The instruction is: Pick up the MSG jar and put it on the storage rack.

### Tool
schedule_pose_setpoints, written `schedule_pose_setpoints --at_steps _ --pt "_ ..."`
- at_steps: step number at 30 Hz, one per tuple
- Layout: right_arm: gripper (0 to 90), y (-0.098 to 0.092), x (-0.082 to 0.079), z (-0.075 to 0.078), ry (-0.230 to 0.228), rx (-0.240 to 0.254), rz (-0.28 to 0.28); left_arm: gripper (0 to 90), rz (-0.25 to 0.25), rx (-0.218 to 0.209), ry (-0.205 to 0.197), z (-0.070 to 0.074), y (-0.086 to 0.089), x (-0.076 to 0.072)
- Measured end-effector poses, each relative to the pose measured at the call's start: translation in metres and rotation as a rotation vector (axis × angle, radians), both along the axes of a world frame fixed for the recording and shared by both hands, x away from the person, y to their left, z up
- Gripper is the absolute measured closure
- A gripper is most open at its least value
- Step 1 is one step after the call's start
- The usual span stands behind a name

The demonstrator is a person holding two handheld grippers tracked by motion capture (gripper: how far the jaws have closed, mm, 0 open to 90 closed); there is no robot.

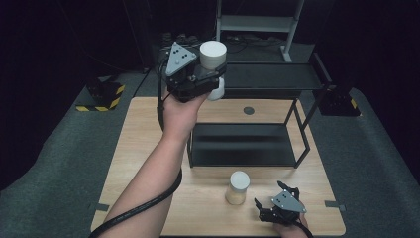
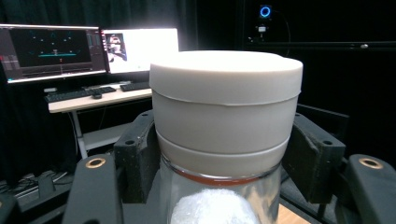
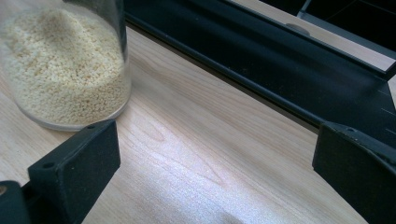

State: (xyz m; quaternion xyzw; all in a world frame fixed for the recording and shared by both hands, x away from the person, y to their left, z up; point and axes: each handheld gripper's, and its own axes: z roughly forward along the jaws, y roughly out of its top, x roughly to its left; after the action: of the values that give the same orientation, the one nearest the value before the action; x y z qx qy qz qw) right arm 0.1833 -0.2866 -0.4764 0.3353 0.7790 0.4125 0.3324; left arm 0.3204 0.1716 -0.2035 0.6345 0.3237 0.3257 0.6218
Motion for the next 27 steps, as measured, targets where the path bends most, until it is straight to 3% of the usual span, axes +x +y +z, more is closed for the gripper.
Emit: schedule_pose_setpoints --at_steps 27 --pt "0.0 -0.006 0.001 0.000 0.010 0.036 -0.005 34.8 0.096 0.000 0.026 0.003 -0.035 0.043"
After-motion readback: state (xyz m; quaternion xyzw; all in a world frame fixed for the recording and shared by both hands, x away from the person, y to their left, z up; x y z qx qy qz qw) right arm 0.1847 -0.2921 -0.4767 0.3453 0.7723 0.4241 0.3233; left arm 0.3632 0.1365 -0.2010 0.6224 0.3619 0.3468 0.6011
